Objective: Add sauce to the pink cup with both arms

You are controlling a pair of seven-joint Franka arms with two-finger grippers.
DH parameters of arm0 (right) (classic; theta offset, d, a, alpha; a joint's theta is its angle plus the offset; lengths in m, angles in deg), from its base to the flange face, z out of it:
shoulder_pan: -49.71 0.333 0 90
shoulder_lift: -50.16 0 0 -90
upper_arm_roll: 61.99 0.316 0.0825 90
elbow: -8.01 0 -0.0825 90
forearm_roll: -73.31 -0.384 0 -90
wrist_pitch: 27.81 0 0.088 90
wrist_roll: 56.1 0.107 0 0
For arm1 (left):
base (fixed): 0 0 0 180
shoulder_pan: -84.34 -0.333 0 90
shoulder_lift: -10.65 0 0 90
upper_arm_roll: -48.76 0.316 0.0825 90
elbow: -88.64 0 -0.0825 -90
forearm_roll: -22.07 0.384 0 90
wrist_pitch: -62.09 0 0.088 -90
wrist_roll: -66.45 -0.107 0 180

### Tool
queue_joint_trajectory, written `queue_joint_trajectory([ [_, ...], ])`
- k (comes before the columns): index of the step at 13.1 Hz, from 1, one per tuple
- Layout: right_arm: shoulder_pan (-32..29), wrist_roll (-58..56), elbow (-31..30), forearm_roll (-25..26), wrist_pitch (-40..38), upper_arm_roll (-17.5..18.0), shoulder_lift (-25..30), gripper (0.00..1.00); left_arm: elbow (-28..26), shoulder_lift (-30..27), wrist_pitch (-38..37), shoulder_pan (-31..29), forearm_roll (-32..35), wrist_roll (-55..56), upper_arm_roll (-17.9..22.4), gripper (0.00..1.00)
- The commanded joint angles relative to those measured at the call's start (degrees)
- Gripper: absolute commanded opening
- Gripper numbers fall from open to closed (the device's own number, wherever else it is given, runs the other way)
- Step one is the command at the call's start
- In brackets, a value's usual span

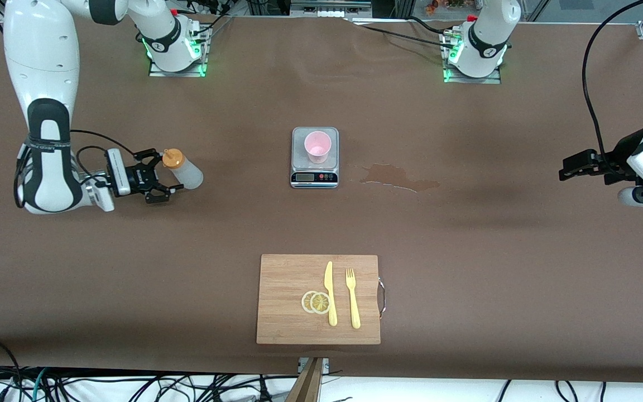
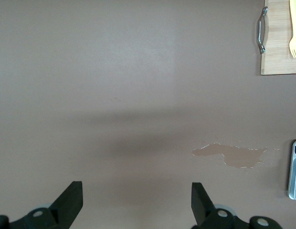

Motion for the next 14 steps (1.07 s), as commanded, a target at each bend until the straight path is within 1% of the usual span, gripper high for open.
queue_joint_trajectory([
  [1, -3.7, 3.92, 4.83, 5.58, -2.44, -0.15, 0.23, 0.99, 2.16, 1.05, -1.3, 0.06, 0.13, -0.62, 0.05, 1.0],
  [3, -4.15, 9.96, 8.69, 9.01, -4.81, -1.64, 0.75, 0.99, 2.16, 1.05, -1.3, 0.15, 0.04, -0.62, 0.05, 1.0],
  [5, -4.06, 19.01, 13.26, 10.77, -7.71, -2.61, 1.19, 0.99, 2.16, 1.05, -1.3, 0.15, 0.04, -0.53, 0.05, 1.0],
  [7, -3.8, 30.68, 18.61, 11.48, -11.31, -2.7, 1.37, 0.99, 2.16, 1.05, -1.3, 0.15, 0.04, -0.62, 0.05, 1.0],
  [9, -3.36, 45.44, 21.79, 11.83, -12.9, -2.79, 3.38, 0.99, 2.16, 1.05, -1.3, 0.15, 0.04, -0.62, 0.05, 1.0],
  [10, -3.18, 52.38, 22.76, 14.01, -13.17, -2.79, 4.44, 0.99, 2.16, 1.05, -1.3, 0.06, 0.04, -0.62, 0.05, 1.0],
  [11, -2.57, 57.24, 25.21, 17.16, -13.26, -2.61, 5.49, 0.99, 2.16, 1.05, -1.3, 0.06, 0.04, -0.62, 0.05, 1.0],
  [14, -0.11, 71.39, 29.87, 25.43, -13.96, -2.88, 8.57, 0.99, 2.25, 1.05, -1.3, 0.24, 0.04, -0.62, -0.03, 1.0],
])
